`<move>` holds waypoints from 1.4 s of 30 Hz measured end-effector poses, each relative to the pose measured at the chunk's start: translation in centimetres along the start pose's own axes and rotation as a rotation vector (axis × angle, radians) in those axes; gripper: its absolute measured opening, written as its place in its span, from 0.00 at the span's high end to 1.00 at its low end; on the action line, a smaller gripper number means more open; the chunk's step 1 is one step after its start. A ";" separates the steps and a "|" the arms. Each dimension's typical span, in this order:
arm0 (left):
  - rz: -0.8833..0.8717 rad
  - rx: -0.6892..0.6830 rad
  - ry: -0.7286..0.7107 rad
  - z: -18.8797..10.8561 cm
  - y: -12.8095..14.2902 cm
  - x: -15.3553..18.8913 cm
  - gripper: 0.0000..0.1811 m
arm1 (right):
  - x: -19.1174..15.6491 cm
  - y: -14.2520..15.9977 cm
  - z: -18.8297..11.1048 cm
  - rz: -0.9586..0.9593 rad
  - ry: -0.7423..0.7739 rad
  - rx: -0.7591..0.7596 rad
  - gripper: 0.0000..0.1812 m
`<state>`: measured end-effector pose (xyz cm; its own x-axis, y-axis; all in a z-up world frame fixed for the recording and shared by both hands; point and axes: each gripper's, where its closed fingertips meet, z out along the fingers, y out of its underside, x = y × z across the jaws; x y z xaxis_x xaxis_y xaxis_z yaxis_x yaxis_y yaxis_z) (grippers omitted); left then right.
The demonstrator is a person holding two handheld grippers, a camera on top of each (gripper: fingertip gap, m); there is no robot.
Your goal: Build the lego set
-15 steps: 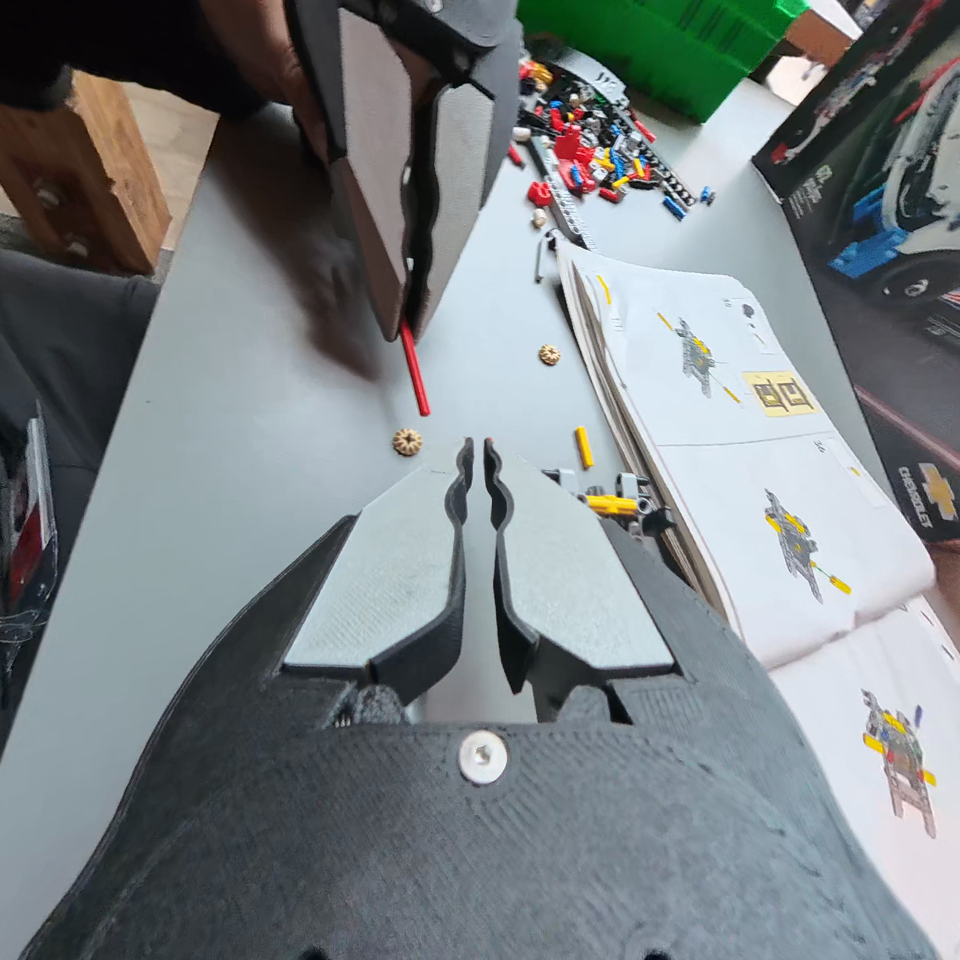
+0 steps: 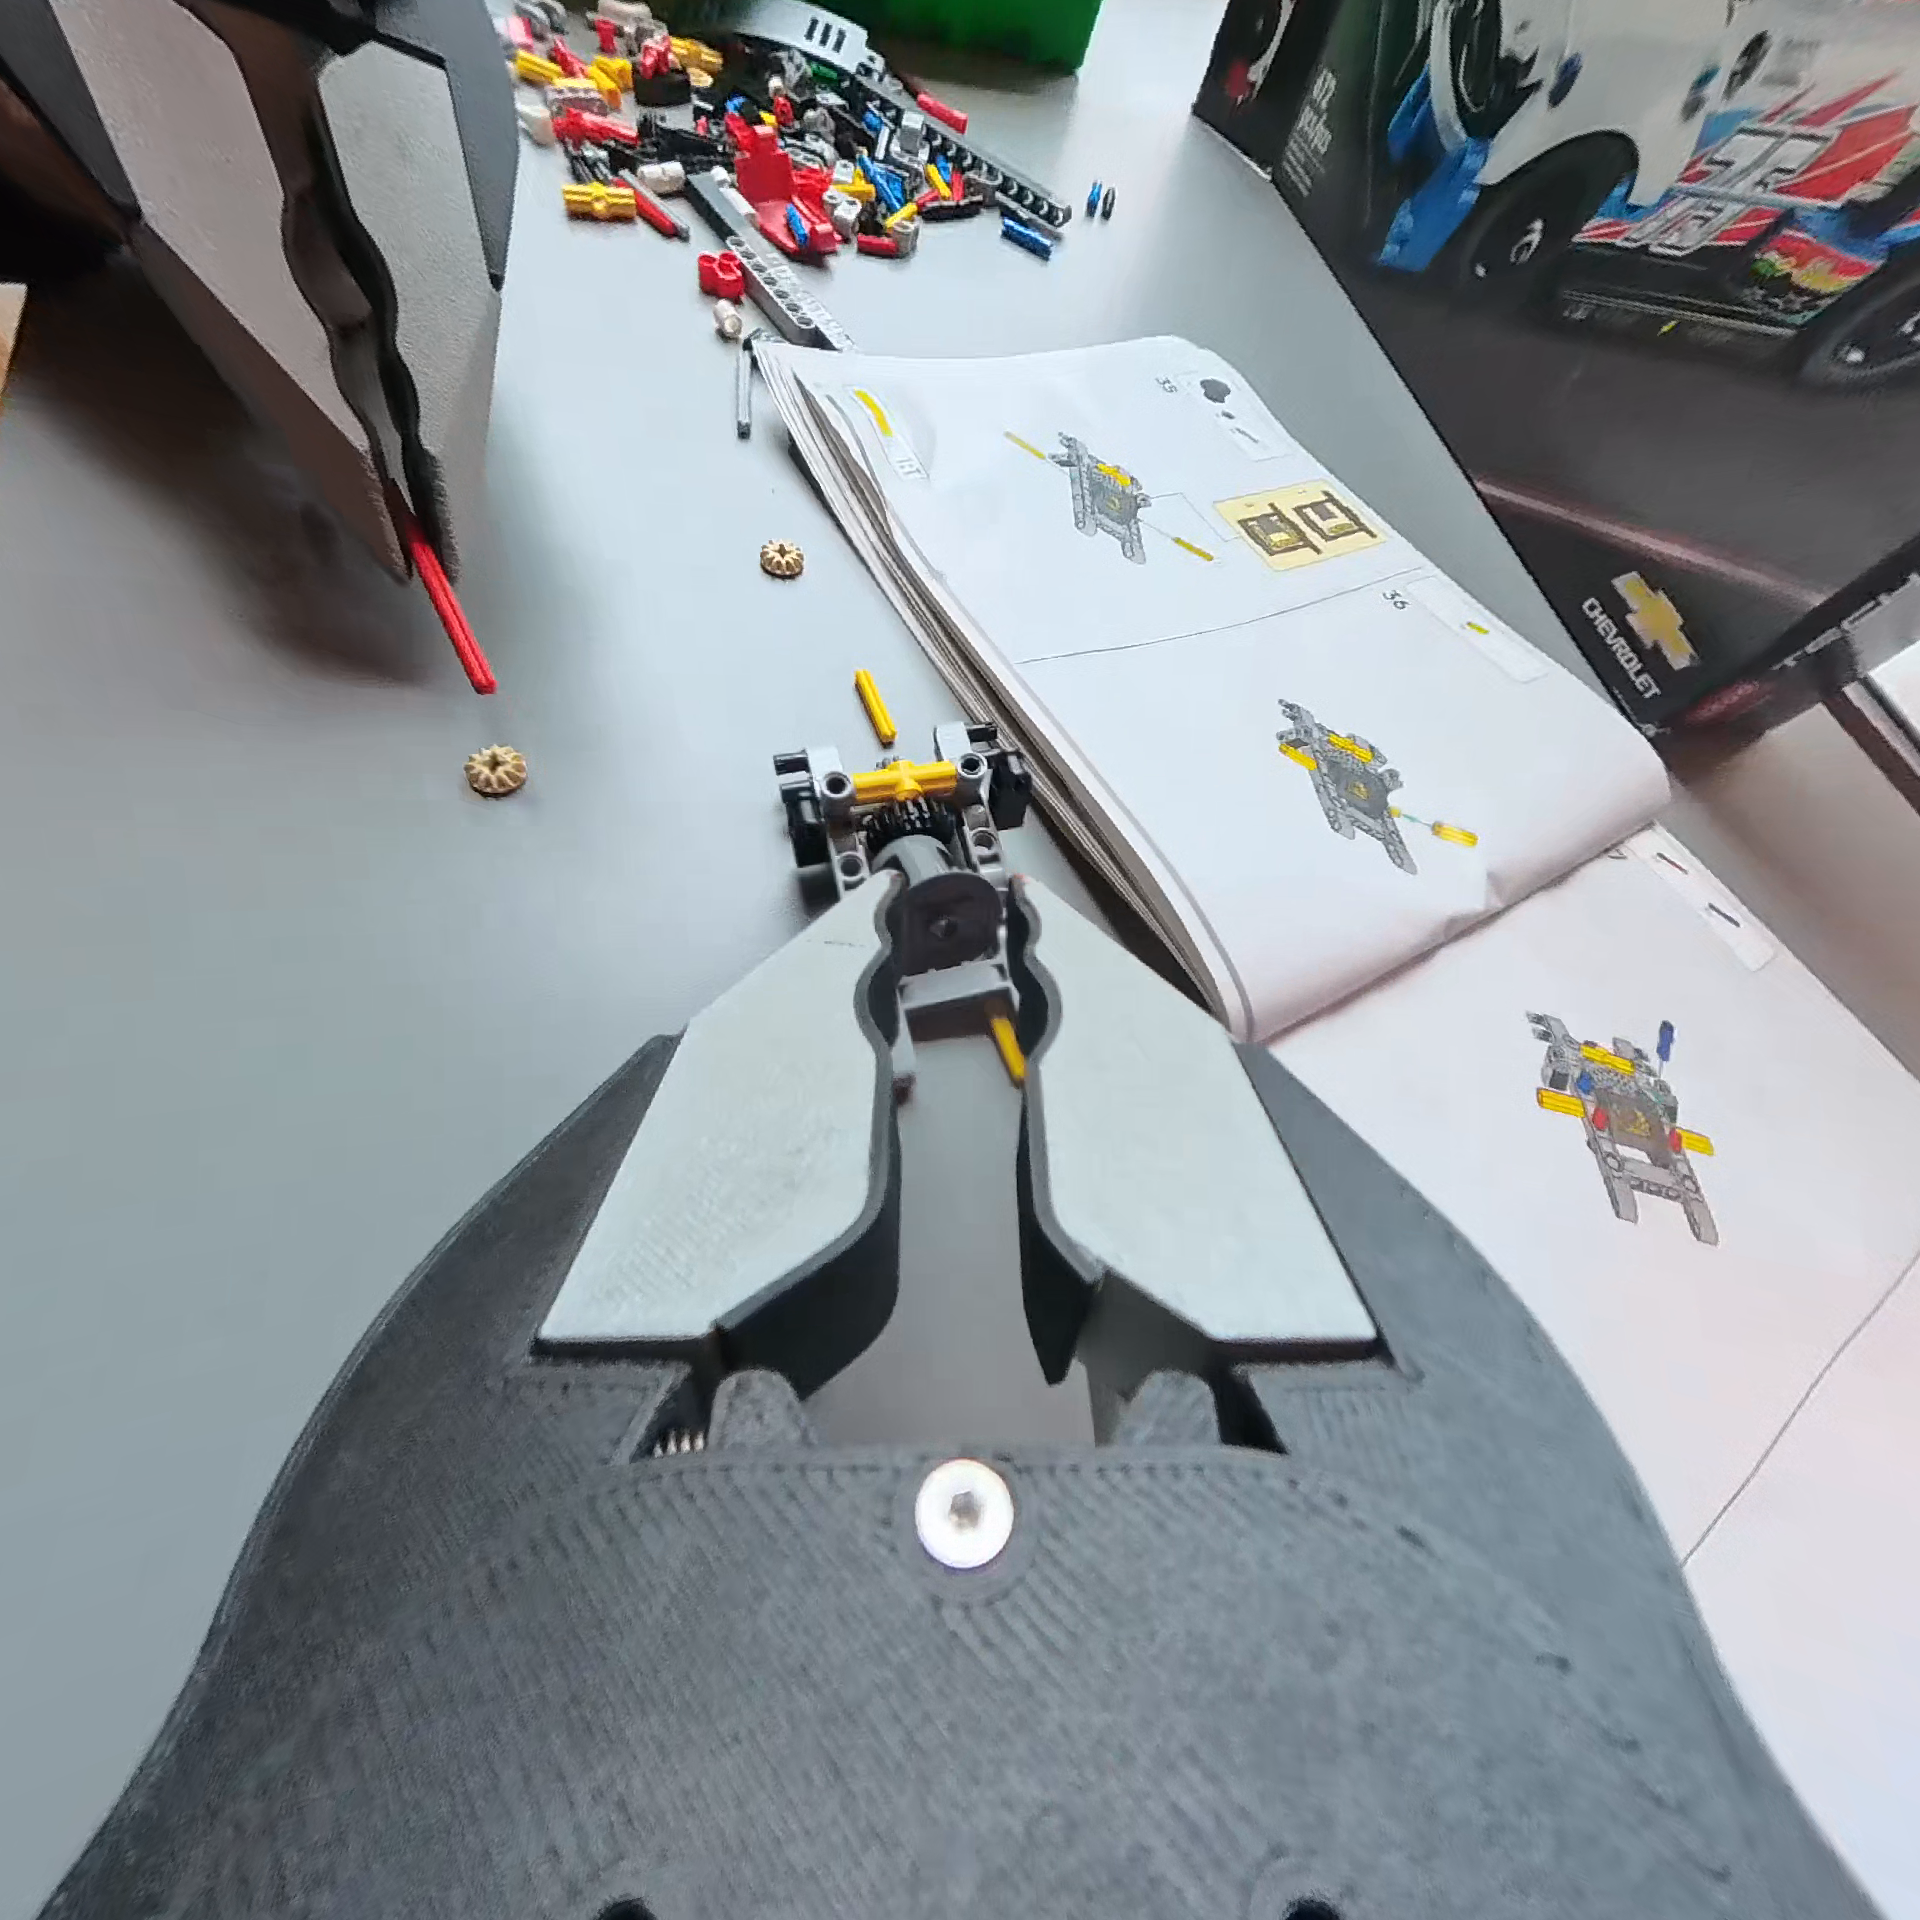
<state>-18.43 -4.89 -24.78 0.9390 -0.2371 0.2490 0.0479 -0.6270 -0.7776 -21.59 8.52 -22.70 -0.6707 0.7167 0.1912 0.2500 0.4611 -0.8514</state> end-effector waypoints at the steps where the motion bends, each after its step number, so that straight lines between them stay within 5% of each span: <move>1: -0.001 0.000 0.001 0.0 0.0 0.0 1.00 | 0.1 -0.1 -0.1 0.006 -0.001 0.008 0.92; 42: -0.133 0.006 -0.088 -0.1 0.0 -2.4 1.00 | -0.1 0.6 1.1 0.136 0.037 -0.053 0.90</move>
<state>-20.69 -4.44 -25.34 0.9504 -0.0867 0.2986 0.1751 -0.6442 -0.7445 -22.16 8.15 -23.74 -0.6025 0.7925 0.0947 0.3736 0.3849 -0.8440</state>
